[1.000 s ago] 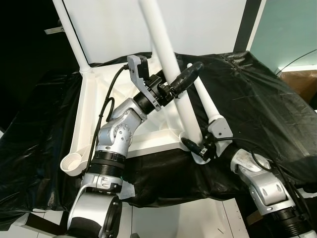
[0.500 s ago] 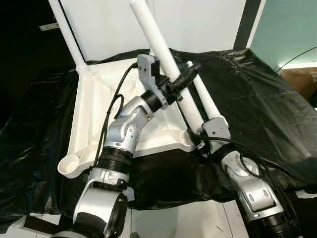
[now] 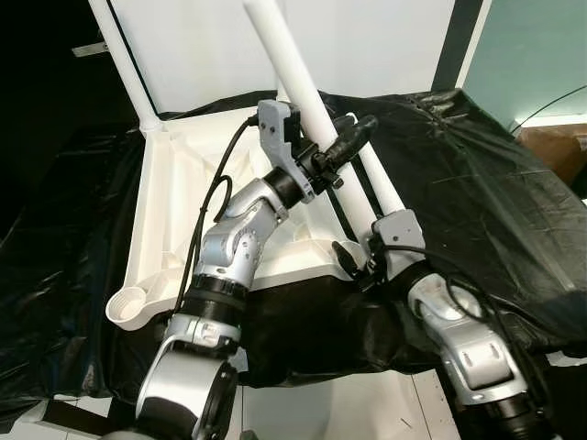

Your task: Building children table

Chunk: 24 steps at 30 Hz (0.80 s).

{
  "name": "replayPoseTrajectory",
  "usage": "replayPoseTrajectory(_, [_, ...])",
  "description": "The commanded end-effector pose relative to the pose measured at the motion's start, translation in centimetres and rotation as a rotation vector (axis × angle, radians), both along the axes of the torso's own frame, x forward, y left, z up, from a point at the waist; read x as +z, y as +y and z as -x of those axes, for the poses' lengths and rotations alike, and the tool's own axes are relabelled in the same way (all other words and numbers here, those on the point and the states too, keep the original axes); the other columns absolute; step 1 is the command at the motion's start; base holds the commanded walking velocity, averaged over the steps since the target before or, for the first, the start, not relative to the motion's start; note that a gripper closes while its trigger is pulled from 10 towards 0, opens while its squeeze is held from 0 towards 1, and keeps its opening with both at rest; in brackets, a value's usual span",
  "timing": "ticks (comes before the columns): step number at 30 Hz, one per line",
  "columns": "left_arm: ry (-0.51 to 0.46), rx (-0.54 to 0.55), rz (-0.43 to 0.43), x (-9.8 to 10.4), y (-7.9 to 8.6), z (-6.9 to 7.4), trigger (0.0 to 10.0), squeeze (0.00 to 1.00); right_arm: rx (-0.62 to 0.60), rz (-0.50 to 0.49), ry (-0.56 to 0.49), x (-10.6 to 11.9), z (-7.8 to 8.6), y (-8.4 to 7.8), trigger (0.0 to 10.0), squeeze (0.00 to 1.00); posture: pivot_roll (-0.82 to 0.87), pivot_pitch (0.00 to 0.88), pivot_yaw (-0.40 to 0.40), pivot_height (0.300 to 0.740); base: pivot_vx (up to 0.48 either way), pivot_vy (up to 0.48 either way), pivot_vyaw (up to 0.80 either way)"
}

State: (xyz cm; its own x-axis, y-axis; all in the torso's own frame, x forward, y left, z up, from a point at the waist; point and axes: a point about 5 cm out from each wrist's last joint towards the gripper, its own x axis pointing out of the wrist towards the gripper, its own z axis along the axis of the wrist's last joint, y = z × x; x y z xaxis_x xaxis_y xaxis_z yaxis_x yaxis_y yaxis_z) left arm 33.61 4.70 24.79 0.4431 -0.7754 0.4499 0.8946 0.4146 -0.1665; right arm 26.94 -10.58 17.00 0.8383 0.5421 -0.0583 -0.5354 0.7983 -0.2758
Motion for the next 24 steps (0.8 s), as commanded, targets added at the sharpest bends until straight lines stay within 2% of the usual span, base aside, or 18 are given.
replayPoseTrajectory(1, [-0.108,-0.193,-0.010,0.6,-0.5,1.3,0.0,0.00,0.112,-0.025,0.014,0.6,0.6,1.5,10.0,0.00,-0.19,0.001,0.060,0.740,0.000,0.000,0.00])
replayPoseTrajectory(5, [-0.131,-0.265,-0.023,0.6,-0.4,2.0,0.0,0.00,0.153,-0.020,0.015,1.4,0.8,1.4,10.0,0.00,-0.19,0.001,0.057,0.740,0.000,0.000,0.00])
replayPoseTrajectory(6, [-0.152,-0.326,-0.033,0.6,-0.4,2.7,0.0,0.00,0.199,-0.023,0.034,1.9,0.8,1.0,10.0,0.00,-0.19,0.003,0.056,0.740,0.000,0.000,0.00])
replayPoseTrajectory(8, [-0.158,-0.341,-0.035,0.7,-0.4,2.8,0.0,0.00,0.212,-0.027,0.045,2.0,0.8,0.8,10.0,0.00,-0.19,0.003,0.056,0.740,0.000,0.000,0.00])
replayPoseTrajectory(9, [-0.162,-0.354,-0.036,0.7,-0.4,3.0,0.0,0.00,0.227,-0.027,0.067,1.9,0.7,0.4,4.5,0.00,-0.18,0.004,0.055,0.740,0.000,0.000,0.00])
replayPoseTrajectory(10, [-0.162,-0.354,-0.036,0.7,-0.4,3.0,0.0,0.00,0.227,-0.027,0.067,1.9,0.7,0.4,4.5,0.00,-0.18,0.004,0.055,0.740,0.000,0.000,0.00])
replayPoseTrajectory(12, [-0.171,-0.377,-0.036,0.8,-0.4,3.3,0.0,0.00,0.229,-0.003,0.113,1.1,0.2,-0.7,0.0,0.00,-0.18,0.005,0.053,0.740,0.000,0.000,0.00])
replayPoseTrajectory(15, [-0.171,-0.389,-0.033,0.9,-0.5,3.7,0.0,0.00,0.201,0.041,0.141,0.4,-0.7,-1.8,0.0,0.00,-0.17,0.005,0.052,0.740,0.000,0.000,0.00])
replayPoseTrajectory(21, [-0.156,-0.369,-0.035,0.9,-0.4,3.7,0.0,0.00,0.217,0.027,0.126,1.2,-0.9,-1.4,0.0,0.00,-0.17,0.007,0.050,0.740,0.000,0.000,0.00])
replayPoseTrajectory(22, [-0.144,-0.365,-0.023,0.9,-0.3,3.7,2.5,0.00,0.215,0.021,0.124,1.3,-1.0,-1.3,0.0,0.00,-0.16,0.006,0.049,0.740,0.000,0.000,0.00])
replayPoseTrajectory(24, [-0.135,-0.364,-0.015,1.0,-0.2,3.6,2.5,0.00,0.216,0.017,0.124,1.4,-1.0,-1.3,0.0,0.00,-0.16,0.006,0.049,0.740,0.000,0.000,0.00])
